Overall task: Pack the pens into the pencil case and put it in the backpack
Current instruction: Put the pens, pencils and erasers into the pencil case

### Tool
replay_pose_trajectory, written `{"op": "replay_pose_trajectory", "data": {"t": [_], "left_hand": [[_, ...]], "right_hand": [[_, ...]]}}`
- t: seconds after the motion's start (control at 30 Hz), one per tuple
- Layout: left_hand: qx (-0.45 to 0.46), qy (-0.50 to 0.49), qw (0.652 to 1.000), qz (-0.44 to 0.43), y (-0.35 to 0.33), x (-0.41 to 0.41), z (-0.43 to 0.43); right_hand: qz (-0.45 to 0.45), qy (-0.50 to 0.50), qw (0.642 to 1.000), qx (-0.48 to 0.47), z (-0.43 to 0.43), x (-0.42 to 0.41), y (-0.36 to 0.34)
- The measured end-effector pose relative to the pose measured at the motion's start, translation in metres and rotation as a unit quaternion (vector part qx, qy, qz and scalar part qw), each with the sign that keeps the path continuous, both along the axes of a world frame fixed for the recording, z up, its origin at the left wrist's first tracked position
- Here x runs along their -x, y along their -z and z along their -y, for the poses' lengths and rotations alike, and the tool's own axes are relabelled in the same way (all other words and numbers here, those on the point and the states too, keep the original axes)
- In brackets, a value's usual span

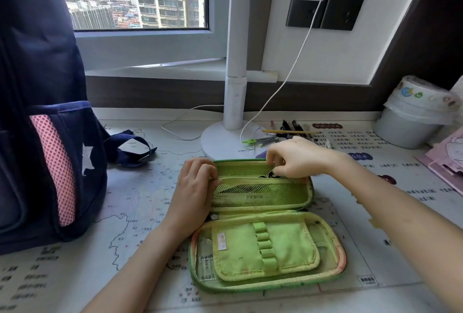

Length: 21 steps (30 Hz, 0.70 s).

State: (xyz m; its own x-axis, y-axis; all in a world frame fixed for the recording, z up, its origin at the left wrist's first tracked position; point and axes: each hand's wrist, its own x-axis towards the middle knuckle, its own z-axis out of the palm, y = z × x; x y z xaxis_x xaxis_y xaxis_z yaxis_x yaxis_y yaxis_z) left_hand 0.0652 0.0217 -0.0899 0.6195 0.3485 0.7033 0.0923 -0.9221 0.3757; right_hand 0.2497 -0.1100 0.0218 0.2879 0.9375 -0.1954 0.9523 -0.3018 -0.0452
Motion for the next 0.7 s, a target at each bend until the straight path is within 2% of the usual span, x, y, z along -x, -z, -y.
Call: {"op": "replay_pose_trajectory", "data": {"t": [0.07, 0.17, 0.23, 0.37, 0.47, 0.53, 0.6, 0.63, 0.7], "left_hand": [[0.003, -0.001, 1.0, -0.005, 0.0, 0.001, 0.0], [0.007, -0.002, 1.0, -0.014, -0.001, 0.001, 0.0], [0.01, -0.005, 1.0, -0.019, -0.001, 0.001, 0.0], [0.02, -0.01, 0.999, -0.028, -0.001, 0.002, 0.0], [0.021, -0.011, 0.999, -0.031, -0.002, 0.002, 0.0], [0.024, -0.016, 0.999, -0.042, -0.001, 0.002, 0.0], [0.034, -0.025, 0.997, -0.063, -0.002, 0.002, -0.001], [0.04, -0.028, 0.996, -0.073, -0.002, 0.002, -0.002], [0.045, -0.023, 0.994, -0.097, -0.003, 0.003, -0.002]], "right_hand": [[-0.02, 0.006, 1.0, -0.006, -0.003, 0.001, 0.003], [0.063, -0.013, 0.998, -0.007, -0.011, 0.002, 0.013], [0.085, -0.02, 0.996, 0.016, -0.017, 0.004, 0.015], [-0.009, -0.016, 0.993, 0.114, -0.033, 0.015, 0.011], [-0.009, -0.009, 0.99, 0.14, -0.036, 0.021, 0.005], [0.05, -0.016, 0.991, 0.119, -0.028, 0.025, 0.003], [0.12, -0.035, 0.99, 0.06, -0.012, 0.03, 0.006], [0.115, -0.03, 0.992, 0.03, -0.001, 0.032, 0.011], [0.045, 0.0, 0.999, -0.011, 0.021, 0.036, 0.019]]}}
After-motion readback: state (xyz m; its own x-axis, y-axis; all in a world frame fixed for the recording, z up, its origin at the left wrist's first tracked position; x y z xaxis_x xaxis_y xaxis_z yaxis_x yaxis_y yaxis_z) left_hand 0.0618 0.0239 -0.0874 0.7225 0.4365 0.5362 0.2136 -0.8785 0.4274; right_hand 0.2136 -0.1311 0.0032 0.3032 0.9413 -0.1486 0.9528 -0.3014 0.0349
